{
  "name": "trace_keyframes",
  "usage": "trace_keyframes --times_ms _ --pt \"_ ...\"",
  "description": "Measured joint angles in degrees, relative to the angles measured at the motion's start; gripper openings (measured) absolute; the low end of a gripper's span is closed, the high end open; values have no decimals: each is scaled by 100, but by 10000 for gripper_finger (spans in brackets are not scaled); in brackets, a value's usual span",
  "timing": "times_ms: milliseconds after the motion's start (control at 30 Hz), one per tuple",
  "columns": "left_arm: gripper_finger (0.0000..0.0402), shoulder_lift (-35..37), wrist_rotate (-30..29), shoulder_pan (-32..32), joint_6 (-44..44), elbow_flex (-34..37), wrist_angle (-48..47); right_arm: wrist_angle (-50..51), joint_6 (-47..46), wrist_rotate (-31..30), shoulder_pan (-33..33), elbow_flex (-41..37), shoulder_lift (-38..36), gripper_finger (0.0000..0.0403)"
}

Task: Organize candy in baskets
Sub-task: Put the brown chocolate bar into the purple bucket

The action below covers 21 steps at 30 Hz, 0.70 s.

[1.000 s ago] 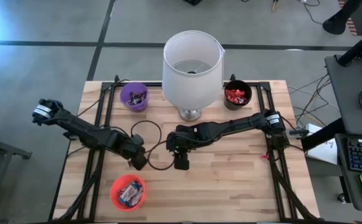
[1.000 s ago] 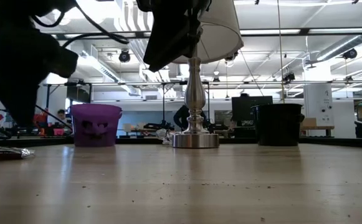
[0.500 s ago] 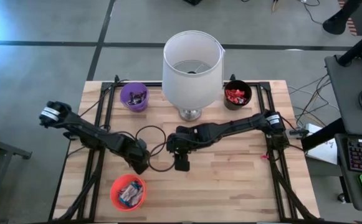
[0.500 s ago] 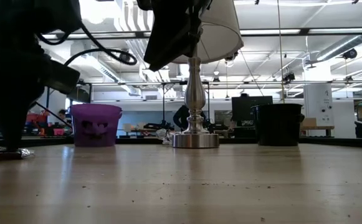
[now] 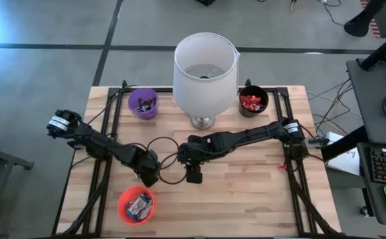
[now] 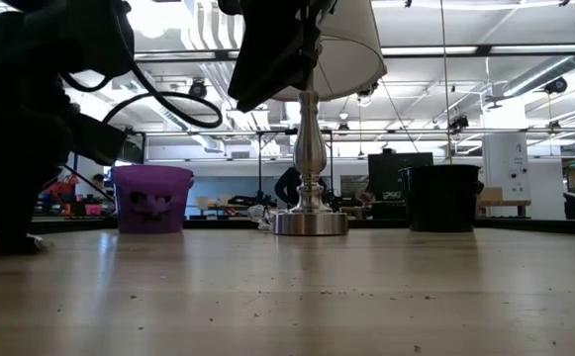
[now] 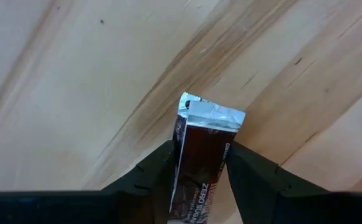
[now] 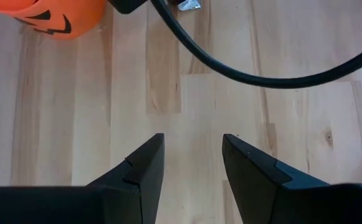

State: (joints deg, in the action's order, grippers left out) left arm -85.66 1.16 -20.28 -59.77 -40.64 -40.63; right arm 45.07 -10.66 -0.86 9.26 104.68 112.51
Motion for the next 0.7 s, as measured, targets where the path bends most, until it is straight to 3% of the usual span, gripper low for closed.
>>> trace_keyframes --times_ms 167,367,700 --pt "97 -27 -65 3 151 -5 -28 -1 1 0 0 0 0 155" --pt "13 15 -98 3 349 -5 -28 4 -28 0 0 0 0 153" --pt "1 648 -226 7 377 -357 -100 -39 -35 250 -2 0 0 151"
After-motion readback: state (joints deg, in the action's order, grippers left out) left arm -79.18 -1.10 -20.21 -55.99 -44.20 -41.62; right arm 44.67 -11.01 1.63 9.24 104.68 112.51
